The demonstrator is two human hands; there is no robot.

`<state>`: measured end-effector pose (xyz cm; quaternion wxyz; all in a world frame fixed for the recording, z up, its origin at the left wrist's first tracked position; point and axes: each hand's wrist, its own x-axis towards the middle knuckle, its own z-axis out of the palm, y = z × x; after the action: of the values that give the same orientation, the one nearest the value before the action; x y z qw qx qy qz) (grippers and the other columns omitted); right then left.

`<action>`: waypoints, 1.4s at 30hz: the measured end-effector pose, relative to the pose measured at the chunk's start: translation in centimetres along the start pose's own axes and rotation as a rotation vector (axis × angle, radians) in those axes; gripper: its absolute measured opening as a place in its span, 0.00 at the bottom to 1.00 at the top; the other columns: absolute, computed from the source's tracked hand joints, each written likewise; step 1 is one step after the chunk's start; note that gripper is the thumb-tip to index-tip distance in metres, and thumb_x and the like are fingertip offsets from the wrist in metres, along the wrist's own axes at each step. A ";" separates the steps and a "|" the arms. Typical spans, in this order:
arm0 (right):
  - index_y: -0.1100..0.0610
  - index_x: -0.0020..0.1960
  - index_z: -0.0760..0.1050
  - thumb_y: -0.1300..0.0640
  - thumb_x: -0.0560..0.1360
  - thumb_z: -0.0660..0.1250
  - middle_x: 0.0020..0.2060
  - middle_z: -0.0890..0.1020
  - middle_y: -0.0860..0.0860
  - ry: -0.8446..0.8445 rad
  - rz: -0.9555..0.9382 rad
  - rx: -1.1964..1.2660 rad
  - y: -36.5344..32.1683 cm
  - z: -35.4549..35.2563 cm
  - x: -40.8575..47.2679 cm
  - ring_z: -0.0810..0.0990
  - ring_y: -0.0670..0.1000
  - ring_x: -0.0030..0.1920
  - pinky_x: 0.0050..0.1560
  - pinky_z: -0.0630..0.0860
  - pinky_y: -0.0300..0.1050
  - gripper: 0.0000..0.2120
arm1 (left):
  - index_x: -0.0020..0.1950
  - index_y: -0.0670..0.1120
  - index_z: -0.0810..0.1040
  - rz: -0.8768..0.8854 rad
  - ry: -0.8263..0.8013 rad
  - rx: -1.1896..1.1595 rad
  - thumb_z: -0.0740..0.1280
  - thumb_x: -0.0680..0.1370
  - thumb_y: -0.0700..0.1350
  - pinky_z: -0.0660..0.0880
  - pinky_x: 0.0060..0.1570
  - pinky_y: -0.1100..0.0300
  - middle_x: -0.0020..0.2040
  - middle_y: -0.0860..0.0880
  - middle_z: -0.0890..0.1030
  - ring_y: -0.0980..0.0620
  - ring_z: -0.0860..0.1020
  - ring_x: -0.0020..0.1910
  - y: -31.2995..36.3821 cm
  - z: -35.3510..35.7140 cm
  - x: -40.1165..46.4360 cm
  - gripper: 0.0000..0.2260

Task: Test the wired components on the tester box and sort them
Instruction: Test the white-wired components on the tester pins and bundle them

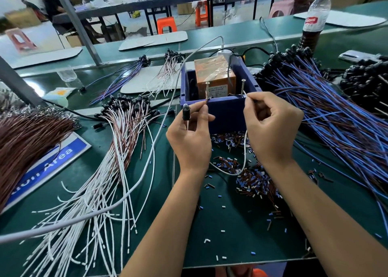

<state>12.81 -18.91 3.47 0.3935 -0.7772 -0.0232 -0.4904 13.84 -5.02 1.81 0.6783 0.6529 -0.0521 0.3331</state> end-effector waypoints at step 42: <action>0.59 0.53 0.87 0.61 0.80 0.69 0.41 0.85 0.47 -0.016 0.041 0.056 0.4 0.1 0.2 0.81 0.40 0.39 0.43 0.77 0.36 0.08 | 0.54 0.42 0.86 -0.080 -0.001 -0.048 0.70 0.80 0.36 0.75 0.47 0.66 0.37 0.52 0.82 0.54 0.80 0.39 0.4 0.4 0.7 0.07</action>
<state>13.17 -19.21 3.31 0.4248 -0.7703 -0.0241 -0.4750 14.33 -5.17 2.51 0.7065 0.6381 -0.0342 0.3042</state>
